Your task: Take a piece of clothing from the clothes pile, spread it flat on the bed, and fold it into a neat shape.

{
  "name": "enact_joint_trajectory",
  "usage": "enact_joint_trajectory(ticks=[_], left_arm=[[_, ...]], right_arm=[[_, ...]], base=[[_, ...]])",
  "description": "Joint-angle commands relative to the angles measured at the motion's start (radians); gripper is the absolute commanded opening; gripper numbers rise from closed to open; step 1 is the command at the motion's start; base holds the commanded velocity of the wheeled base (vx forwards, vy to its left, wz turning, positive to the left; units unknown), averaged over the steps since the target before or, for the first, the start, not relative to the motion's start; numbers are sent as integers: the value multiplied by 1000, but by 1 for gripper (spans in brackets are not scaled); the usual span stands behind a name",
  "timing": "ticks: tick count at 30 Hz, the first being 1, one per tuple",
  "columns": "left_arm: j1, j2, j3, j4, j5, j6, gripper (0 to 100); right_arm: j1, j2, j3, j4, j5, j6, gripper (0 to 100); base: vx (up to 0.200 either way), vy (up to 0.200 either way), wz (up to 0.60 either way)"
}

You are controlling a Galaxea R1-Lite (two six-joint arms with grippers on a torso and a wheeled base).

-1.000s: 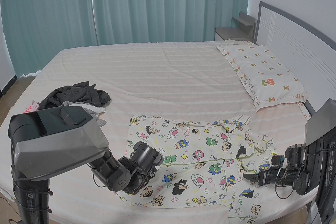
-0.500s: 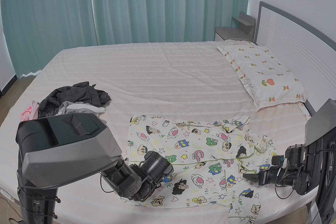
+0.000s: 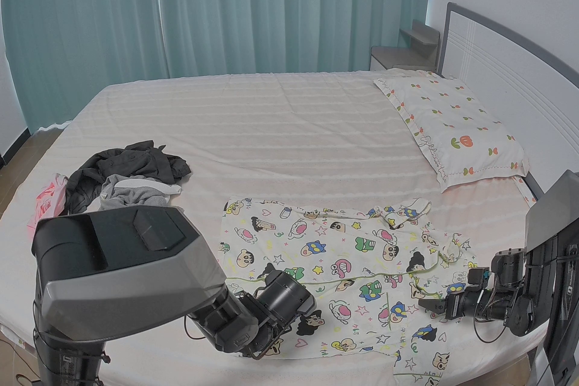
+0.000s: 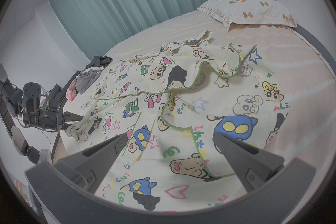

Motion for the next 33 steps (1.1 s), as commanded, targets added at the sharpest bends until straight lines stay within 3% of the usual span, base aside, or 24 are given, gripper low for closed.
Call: enact_joint_trajectory(ticks=[1, 16, 17, 33], left_arm=[[-18, 14, -8, -2, 3, 3, 100], [-29, 22, -27, -5, 11, 23, 100], [-30, 22, -27, -5, 16, 23, 0], [-21, 21, -27, -6, 98, 25, 0]], right_arm=[[1, 1, 0, -18, 0, 0, 100], [1, 3, 2, -18, 0, 0, 100], [1, 3, 2, -18, 2, 0, 100], [2, 3, 2, -18, 0, 0, 100]], base=[[0, 0, 0], [0, 0, 0], [0, 0, 0], [0, 0, 0]])
